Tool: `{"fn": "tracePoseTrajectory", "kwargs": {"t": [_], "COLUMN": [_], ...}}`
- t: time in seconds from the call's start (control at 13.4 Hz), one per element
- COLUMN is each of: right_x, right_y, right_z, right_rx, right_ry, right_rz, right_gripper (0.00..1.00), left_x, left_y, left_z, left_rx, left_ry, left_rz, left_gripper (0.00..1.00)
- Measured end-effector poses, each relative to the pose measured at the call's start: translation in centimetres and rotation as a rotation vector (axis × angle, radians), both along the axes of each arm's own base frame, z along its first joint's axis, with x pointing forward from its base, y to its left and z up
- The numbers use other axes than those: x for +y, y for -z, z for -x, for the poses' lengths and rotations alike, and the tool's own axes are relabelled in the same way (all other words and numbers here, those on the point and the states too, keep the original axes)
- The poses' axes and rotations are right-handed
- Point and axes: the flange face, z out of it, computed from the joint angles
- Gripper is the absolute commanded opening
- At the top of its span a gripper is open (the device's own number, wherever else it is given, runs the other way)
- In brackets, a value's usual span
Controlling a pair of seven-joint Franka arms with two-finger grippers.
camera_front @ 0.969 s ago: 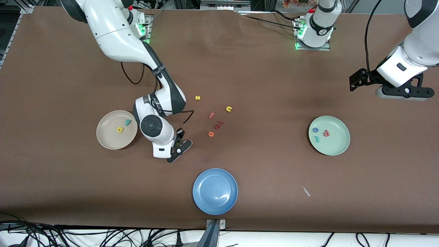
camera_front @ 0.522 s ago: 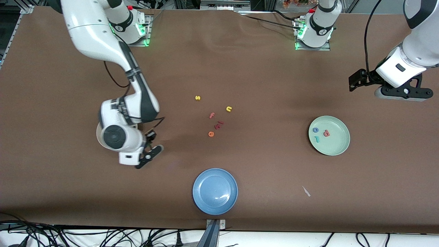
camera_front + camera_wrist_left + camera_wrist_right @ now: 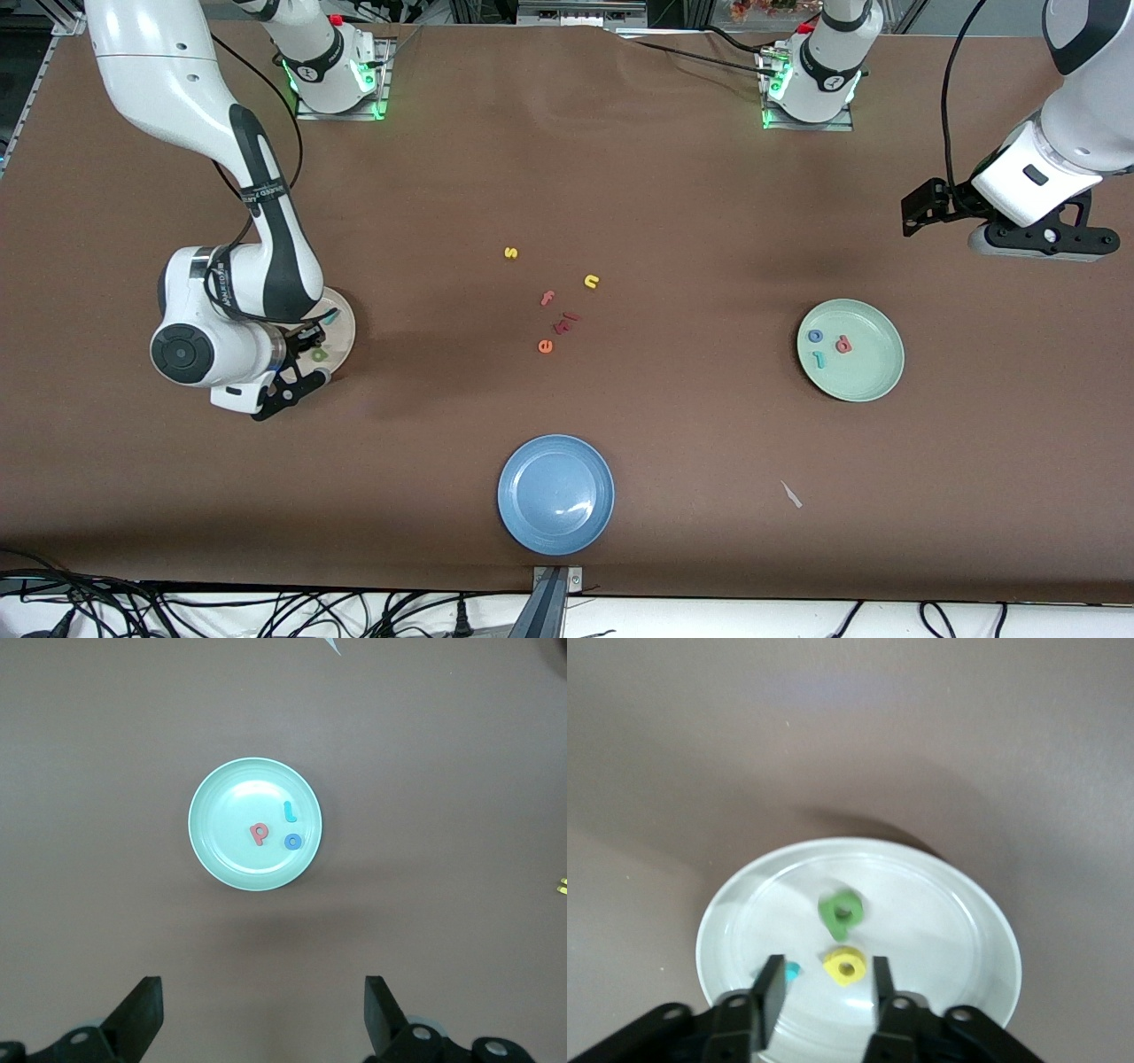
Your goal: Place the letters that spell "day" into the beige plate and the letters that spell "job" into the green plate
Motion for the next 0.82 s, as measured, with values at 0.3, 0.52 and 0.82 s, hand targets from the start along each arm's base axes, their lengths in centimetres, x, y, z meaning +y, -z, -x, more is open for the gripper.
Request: {"fn": "tracePoseTrajectory", "kwargs": {"t": [0.3, 0.52, 0.82], "right_x": [0.6, 1.3, 3.0], "right_y": [-4.5, -9.3, -13.0], "right_z": [-0.7, -1.0, -0.8], "right_rx": [-0.011, 0.023, 0.061], "right_ry": [0.001, 0.02, 0.03], "right_rz": [-0.011, -0.01, -0.003], "right_gripper": [1.0, 1.0, 1.0], "left_x": [-0.6, -0.7, -0.7], "left_y": [0.0, 0.0, 0.0], "left_z": [0.0, 0.1, 0.0], "left_rx": [0.0, 0.0, 0.0], "left_ry": [0.01, 0.013, 0.013], "left_rz": [0.0, 0.0, 0.0], "left_gripper": [1.0, 1.0, 1.0]}}
